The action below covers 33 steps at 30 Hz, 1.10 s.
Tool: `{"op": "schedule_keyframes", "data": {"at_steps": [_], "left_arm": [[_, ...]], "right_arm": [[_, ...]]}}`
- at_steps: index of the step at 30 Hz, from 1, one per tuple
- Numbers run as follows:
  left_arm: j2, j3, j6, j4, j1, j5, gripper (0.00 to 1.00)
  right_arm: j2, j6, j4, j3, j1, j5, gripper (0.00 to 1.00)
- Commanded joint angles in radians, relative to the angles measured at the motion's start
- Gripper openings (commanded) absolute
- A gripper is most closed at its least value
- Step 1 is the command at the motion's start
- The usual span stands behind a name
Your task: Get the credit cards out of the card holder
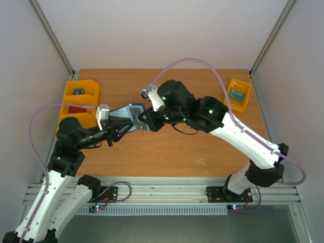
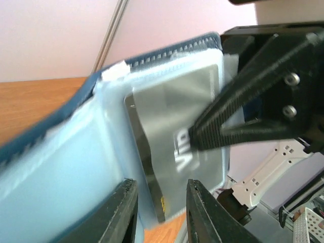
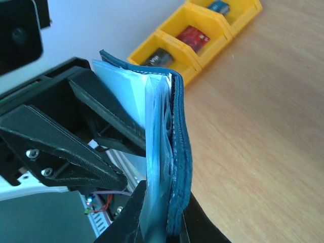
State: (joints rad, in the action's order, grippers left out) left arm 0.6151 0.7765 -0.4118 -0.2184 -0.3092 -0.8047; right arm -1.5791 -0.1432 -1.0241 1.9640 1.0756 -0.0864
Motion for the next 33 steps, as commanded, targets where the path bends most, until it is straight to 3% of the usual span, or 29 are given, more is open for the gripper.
{"op": "schedule_keyframes", "data": {"at_steps": [1, 6, 12, 17, 19, 22, 24, 27, 29, 33], "left_arm": [[-0.026, -0.007, -0.011, 0.039, 0.001, -0.002, 0.29], [-0.022, 0.003, 0.032, 0.093, 0.001, -0.122, 0.28], [-0.02, 0.026, 0.056, 0.124, 0.001, -0.162, 0.21], [-0.021, 0.05, 0.046, 0.185, 0.001, -0.221, 0.06], [-0.019, 0.061, 0.029, 0.207, 0.001, -0.242, 0.08], [-0.011, 0.092, -0.016, 0.267, 0.001, -0.261, 0.23], [-0.004, 0.115, -0.046, 0.284, 0.001, -0.252, 0.23], [0.005, 0.135, -0.089, 0.318, 0.001, -0.245, 0.14], [0.008, 0.14, -0.103, 0.323, 0.001, -0.245, 0.02], [0.001, 0.142, -0.105, 0.311, 0.001, -0.24, 0.0]], "right_arm": [[0.096, -0.062, 0.209, -0.076, -0.015, -0.222, 0.01], [0.126, -0.105, 0.264, -0.114, -0.014, -0.381, 0.01], [0.128, -0.125, 0.344, -0.145, -0.014, -0.493, 0.01], [0.115, -0.133, 0.337, -0.162, -0.014, -0.482, 0.01], [0.116, -0.139, 0.343, -0.172, -0.014, -0.481, 0.01], [0.126, -0.149, 0.361, -0.193, -0.014, -0.461, 0.01], [0.129, -0.153, 0.361, -0.194, -0.015, -0.45, 0.01], [0.129, -0.146, 0.37, -0.197, -0.014, -0.445, 0.01], [0.128, -0.145, 0.371, -0.198, -0.014, -0.437, 0.01], [0.144, -0.147, 0.376, -0.211, -0.016, -0.435, 0.05]]}}
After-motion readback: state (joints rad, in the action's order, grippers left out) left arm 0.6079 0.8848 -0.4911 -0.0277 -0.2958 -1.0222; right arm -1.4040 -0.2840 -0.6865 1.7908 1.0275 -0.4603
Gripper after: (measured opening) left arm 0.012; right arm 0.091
